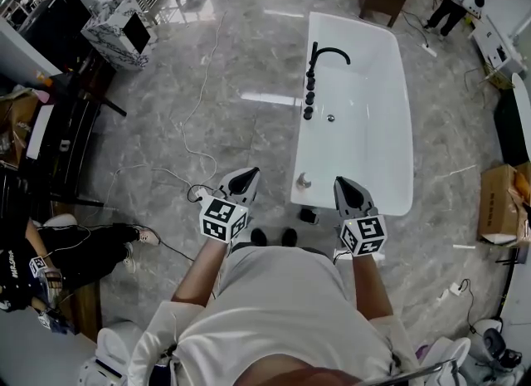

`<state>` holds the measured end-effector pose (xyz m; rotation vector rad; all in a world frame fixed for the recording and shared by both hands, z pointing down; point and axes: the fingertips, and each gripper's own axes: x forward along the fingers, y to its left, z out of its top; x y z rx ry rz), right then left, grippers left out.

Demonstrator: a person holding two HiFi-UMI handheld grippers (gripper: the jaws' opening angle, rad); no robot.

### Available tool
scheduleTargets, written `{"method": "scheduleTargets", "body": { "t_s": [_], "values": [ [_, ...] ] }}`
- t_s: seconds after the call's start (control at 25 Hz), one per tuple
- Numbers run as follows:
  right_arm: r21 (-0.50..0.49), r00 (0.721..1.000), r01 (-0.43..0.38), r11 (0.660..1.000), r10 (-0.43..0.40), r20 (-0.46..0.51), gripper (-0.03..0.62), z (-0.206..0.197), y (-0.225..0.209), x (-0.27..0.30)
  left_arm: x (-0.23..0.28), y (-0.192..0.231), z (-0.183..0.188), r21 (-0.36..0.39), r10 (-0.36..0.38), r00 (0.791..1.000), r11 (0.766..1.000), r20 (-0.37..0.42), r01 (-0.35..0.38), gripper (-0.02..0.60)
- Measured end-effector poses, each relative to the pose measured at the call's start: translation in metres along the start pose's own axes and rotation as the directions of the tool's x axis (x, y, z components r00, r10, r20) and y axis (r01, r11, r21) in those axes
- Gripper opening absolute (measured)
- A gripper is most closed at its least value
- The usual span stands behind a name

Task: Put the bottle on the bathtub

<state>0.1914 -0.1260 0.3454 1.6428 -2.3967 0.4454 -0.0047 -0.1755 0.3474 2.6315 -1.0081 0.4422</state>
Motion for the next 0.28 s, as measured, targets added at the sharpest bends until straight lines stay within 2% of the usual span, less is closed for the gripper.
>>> {"method": "scheduleTargets", "body": {
  "t_s": [0.28],
  "values": [
    [0.001, 1.000, 0.002, 1.000, -0.002, -0.004, 0.032, 0.0031, -0.0072, 0.0064, 0.0080, 0.0056, 0.0034, -0.008, 0.008, 1.000, 1.000, -0.002, -0.008, 0.008]
  ]
}}
